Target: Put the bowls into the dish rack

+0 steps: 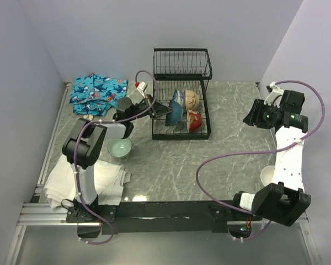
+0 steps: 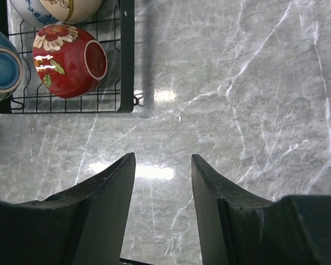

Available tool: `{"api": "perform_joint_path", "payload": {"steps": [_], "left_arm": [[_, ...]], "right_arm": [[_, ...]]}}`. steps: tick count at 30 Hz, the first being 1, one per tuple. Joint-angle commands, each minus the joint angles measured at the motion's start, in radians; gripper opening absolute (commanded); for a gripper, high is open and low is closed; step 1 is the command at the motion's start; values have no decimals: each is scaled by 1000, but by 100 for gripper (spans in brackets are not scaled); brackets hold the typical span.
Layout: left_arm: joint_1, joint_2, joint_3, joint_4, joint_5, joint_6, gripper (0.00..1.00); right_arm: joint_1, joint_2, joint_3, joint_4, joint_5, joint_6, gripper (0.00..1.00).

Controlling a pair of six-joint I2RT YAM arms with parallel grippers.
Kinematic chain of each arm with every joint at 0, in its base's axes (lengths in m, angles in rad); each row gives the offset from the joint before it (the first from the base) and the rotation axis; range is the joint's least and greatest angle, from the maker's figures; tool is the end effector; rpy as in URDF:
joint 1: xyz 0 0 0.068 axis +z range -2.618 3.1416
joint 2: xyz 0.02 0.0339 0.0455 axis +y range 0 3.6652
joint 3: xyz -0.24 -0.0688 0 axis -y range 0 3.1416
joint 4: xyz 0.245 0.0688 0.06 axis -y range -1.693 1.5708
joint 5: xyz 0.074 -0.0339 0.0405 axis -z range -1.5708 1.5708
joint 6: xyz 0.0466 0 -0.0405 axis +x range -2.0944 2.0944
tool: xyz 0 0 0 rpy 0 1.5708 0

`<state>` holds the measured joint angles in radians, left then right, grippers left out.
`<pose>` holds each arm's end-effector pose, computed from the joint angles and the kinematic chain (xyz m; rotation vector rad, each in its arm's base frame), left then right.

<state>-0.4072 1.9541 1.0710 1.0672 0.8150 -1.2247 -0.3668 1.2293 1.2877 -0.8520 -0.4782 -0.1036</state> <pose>0.3684 -0.1958 0.2043 0.1234 1.7515 -1.8266 0.2519 -0.0738 0.3316 0.0731 2.2751 0.3208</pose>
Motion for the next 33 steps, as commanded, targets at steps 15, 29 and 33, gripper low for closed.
{"api": "perform_joint_path", "payload": {"steps": [15,29,33], "left_arm": [[-85,150,64,212,-224,-251,1],[-87,232,99,194,-244,-272,1],[-87,252,101,168,-261,-297,1]], "right_arm": [[-6,2,-51,14,9,-16,53],[-6,-2,-85,19,-2,-5,53],[-6,10,-70,7,4,-13,53]]}}
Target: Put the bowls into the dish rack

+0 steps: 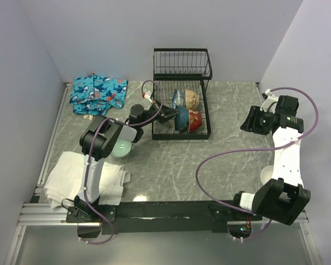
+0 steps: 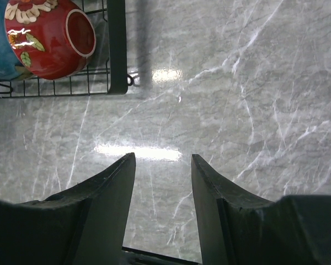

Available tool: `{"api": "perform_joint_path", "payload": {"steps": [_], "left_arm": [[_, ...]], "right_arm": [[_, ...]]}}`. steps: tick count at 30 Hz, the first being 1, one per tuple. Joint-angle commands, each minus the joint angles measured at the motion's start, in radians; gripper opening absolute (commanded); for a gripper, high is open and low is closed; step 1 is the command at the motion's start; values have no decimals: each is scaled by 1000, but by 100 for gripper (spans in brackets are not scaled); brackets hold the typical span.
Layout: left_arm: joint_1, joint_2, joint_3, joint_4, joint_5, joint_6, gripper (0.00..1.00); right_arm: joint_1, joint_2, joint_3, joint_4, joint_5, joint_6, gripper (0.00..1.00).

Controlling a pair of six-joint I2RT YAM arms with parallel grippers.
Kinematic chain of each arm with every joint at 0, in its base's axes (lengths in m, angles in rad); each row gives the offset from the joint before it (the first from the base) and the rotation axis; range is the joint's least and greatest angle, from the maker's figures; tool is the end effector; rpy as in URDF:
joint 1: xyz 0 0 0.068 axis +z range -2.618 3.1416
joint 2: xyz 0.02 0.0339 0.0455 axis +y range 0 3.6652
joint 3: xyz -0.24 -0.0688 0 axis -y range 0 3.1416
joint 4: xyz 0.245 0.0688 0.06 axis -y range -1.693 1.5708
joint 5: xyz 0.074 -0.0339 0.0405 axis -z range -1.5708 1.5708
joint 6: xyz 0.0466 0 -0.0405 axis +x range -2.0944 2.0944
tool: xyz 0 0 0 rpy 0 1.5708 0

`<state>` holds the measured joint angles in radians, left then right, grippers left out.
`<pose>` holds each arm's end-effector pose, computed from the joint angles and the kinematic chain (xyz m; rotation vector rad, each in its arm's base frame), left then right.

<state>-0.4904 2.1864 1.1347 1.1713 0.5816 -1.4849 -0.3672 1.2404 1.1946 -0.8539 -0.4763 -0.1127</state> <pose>0.3799 -0.2319 0.1400 -0.3147 1.8131 -1.9282 0.2516 -0.0739 0.2989 0.1014 2.3675 0.3611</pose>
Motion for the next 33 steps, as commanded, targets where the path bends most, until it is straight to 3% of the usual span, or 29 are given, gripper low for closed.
{"api": "perform_joint_path", "payload": {"steps": [1,17,33], "left_arm": [[-5,19,33,59,-29,-41,1],[-27,27,11,85,-42,-152,1],[-25,72,54,85,-17,-146,1]], "right_arm": [[-6,2,29,6,4,-5,53],[-4,17,46,-7,19,-10,53],[-3,37,48,-4,28,-13,53]]}}
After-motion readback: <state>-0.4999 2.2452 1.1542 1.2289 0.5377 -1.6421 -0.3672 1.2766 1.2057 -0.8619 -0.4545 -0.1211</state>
